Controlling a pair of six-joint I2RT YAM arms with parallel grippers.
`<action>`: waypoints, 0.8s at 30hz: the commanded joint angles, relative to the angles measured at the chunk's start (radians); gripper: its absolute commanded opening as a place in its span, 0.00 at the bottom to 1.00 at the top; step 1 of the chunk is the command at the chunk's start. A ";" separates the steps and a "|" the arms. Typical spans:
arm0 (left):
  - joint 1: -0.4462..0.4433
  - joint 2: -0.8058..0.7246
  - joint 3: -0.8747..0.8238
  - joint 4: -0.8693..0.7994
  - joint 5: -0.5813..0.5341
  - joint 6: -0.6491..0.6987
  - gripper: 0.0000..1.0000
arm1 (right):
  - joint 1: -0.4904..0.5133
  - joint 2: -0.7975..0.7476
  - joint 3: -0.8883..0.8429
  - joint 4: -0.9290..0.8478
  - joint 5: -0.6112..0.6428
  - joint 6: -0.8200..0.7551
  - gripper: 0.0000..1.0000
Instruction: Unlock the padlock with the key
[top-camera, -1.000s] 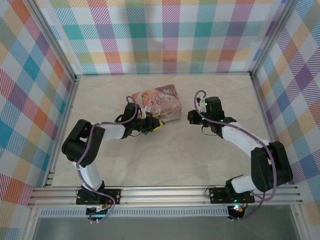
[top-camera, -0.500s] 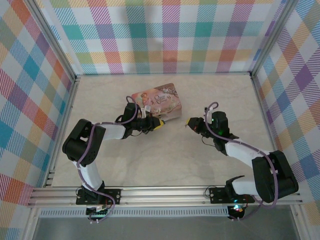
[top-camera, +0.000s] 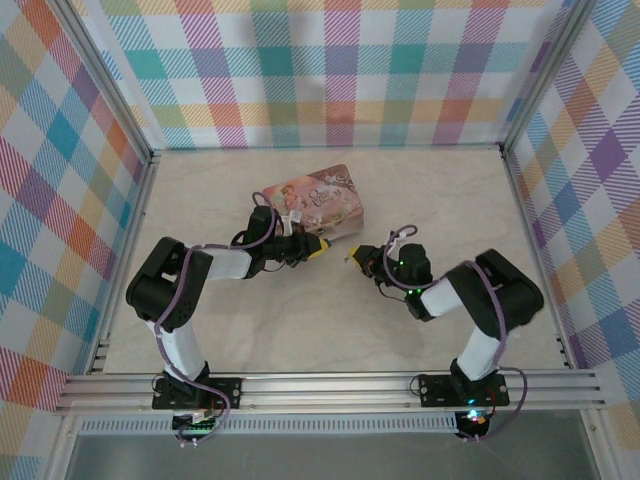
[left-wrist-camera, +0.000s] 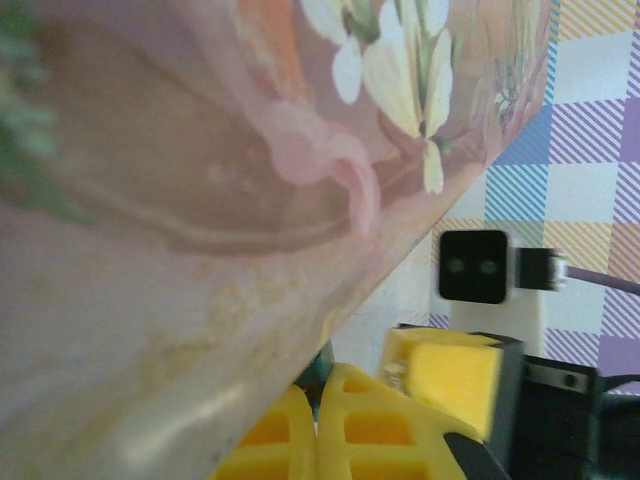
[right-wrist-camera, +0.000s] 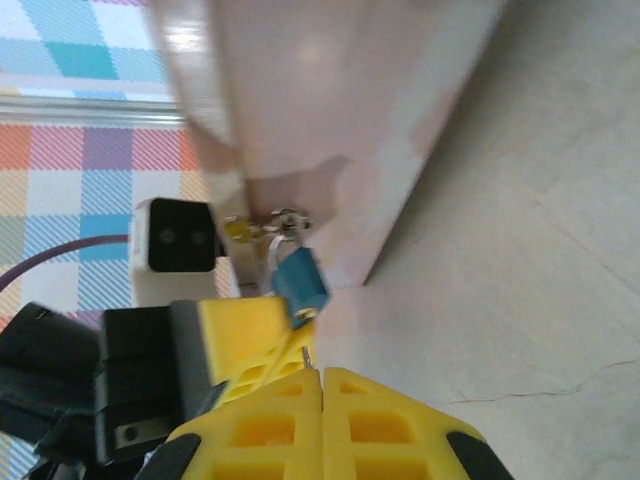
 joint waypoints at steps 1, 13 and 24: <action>-0.004 0.008 -0.012 0.048 0.059 -0.038 0.05 | 0.034 0.050 0.020 0.195 0.032 0.079 0.00; -0.004 0.006 -0.016 0.066 0.060 -0.043 0.05 | 0.072 0.110 0.064 0.195 0.071 0.105 0.00; -0.004 0.017 -0.028 0.121 0.062 -0.076 0.05 | 0.080 0.143 0.088 0.195 0.083 0.117 0.00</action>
